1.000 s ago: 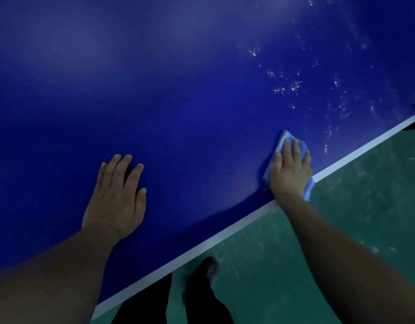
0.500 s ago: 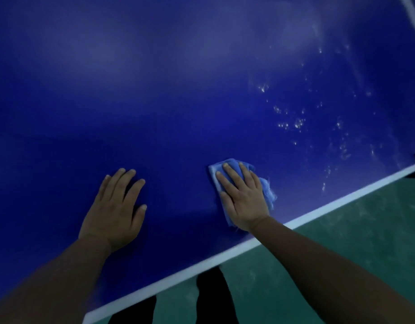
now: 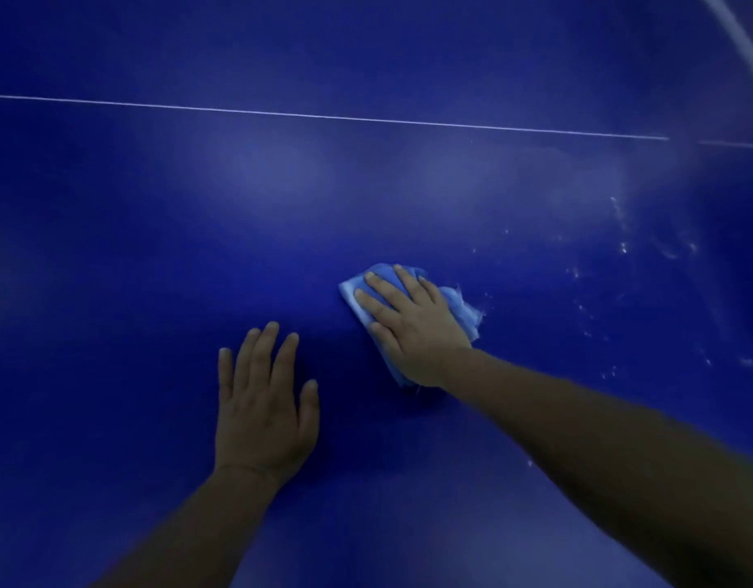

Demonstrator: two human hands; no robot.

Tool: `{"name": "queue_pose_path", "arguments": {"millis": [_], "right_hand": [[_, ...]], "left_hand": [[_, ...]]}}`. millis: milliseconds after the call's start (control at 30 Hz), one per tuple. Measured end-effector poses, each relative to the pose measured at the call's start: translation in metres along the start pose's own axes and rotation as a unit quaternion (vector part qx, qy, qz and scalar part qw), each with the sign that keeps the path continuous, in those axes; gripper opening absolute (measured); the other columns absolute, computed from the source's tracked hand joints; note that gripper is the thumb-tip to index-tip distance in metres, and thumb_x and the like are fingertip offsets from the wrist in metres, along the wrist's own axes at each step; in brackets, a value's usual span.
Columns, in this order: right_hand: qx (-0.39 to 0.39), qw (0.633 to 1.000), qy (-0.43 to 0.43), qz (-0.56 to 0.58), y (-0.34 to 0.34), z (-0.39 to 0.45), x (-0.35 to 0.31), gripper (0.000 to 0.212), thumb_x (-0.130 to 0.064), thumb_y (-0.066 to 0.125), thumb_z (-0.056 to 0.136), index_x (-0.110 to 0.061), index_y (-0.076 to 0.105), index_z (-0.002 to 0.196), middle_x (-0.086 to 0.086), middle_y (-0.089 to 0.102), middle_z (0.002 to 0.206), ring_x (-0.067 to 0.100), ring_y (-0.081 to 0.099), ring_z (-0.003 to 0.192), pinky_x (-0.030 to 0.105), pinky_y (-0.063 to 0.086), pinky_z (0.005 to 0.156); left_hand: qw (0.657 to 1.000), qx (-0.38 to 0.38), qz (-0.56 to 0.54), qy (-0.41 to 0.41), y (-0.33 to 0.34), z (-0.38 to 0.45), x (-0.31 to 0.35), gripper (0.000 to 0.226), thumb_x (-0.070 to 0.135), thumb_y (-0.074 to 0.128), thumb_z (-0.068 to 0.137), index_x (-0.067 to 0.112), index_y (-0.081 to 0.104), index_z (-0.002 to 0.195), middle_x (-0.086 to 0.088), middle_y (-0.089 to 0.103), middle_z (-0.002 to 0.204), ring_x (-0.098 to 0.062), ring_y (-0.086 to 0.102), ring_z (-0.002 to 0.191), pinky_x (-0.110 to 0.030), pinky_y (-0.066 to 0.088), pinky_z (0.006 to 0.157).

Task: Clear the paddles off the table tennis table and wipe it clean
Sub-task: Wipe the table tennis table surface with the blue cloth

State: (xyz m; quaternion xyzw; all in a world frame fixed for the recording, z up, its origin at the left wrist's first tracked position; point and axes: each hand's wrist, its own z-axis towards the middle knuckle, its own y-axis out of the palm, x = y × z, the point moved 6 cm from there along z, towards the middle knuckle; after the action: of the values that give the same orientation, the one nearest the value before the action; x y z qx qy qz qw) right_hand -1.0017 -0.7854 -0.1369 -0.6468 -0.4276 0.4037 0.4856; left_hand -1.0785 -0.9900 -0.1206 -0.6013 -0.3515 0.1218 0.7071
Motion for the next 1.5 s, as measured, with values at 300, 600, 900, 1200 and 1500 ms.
{"name": "queue_pose_path", "arguments": {"millis": [300,600,900,1200,1500], "right_hand": [[0.105,0.987,0.118,0.02,-0.019,0.034,0.06,0.056,-0.044,0.022,0.101,-0.028,0.033,0.154,0.0,0.025,0.163,0.037,0.018,0.149,0.054,0.023,0.115],[0.108,0.993,-0.019,-0.051,-0.026,0.071,0.113,0.053,-0.039,0.031,0.101,-0.02,0.043,0.149,0.007,0.039,0.156,0.045,0.029,0.143,0.061,0.028,0.11],[0.061,0.992,-0.102,-0.036,-0.012,0.05,0.054,0.057,-0.043,0.032,0.098,-0.02,0.042,0.15,0.004,0.037,0.158,0.037,0.032,0.144,0.057,0.026,0.112],[0.093,0.973,0.212,-0.012,-0.038,0.09,0.156,0.061,-0.046,0.019,0.099,-0.023,0.03,0.155,0.001,0.024,0.163,0.034,0.017,0.15,0.061,0.019,0.115],[0.065,0.997,0.028,-0.03,-0.05,0.224,0.081,0.054,-0.041,0.022,0.103,-0.03,0.023,0.156,-0.003,0.019,0.165,0.033,0.015,0.151,0.06,0.016,0.117]], "left_hand": [[0.997,0.023,0.041,-0.058,0.024,0.068,0.018,0.068,0.046,0.027,0.097,0.009,0.03,0.154,-0.012,0.019,0.164,-0.029,0.006,0.154,-0.048,-0.002,0.124],[0.997,-0.004,0.042,-0.062,0.032,0.074,0.016,0.064,0.044,0.026,0.098,0.012,0.037,0.152,-0.012,0.025,0.163,-0.029,0.012,0.153,-0.048,0.002,0.124],[0.997,-0.007,0.05,-0.063,0.03,0.075,0.014,0.063,0.04,0.03,0.096,0.01,0.041,0.15,-0.014,0.03,0.161,-0.033,0.018,0.151,-0.053,0.009,0.122],[0.996,-0.021,0.06,-0.063,0.032,0.074,0.015,0.063,0.039,0.03,0.096,0.011,0.038,0.151,-0.013,0.026,0.162,-0.032,0.015,0.152,-0.051,0.005,0.122],[0.997,0.004,0.067,-0.042,0.03,0.078,0.016,0.063,0.036,0.037,0.091,0.007,0.044,0.147,-0.016,0.031,0.16,-0.036,0.022,0.149,-0.053,0.01,0.121]]}}
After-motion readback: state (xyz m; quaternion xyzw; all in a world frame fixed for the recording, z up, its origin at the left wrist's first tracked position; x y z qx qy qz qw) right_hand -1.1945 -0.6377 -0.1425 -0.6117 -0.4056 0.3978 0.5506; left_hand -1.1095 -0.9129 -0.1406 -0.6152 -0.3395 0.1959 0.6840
